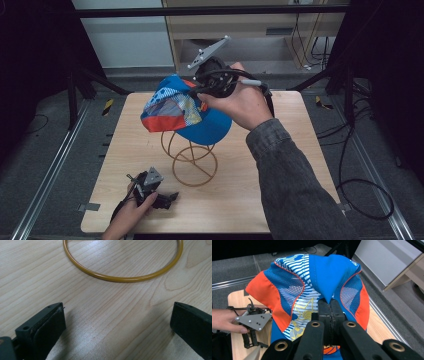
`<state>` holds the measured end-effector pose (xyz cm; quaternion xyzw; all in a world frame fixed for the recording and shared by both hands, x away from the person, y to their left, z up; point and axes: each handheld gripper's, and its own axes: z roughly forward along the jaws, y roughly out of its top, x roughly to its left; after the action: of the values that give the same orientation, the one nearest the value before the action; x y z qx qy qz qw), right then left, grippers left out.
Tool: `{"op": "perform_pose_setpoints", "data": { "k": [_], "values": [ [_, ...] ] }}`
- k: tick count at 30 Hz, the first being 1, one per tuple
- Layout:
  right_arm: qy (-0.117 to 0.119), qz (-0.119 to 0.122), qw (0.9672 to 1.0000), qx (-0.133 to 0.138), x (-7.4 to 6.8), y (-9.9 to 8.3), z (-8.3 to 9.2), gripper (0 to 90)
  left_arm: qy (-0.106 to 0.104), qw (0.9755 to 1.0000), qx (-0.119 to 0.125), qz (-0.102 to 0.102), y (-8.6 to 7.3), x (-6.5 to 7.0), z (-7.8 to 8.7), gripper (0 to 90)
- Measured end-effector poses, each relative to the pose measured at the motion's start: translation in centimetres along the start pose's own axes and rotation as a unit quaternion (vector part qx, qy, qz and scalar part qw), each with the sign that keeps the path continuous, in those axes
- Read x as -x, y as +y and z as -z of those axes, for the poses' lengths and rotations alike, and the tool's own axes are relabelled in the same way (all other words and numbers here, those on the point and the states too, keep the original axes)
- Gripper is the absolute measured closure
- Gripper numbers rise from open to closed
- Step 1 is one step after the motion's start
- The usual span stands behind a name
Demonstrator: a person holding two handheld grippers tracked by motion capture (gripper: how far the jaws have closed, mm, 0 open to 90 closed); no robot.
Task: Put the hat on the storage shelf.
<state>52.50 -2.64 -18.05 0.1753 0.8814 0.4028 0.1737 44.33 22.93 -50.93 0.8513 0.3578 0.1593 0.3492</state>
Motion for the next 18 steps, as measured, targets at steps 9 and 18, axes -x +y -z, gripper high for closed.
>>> {"op": "perform_pose_setpoints", "data": {
  "k": [9,18],
  "values": [
    [0.008,0.000,0.9999,-0.006,-0.2,0.0,-1.3,90.0,0.000,1.0000,0.000,0.000,0.0,0.0,0.0,0.0],
    [0.018,0.006,0.9997,-0.014,-0.9,0.6,-2.8,90.0,-0.001,1.0000,0.000,-0.001,0.0,0.0,0.0,0.0]
  ]
}}
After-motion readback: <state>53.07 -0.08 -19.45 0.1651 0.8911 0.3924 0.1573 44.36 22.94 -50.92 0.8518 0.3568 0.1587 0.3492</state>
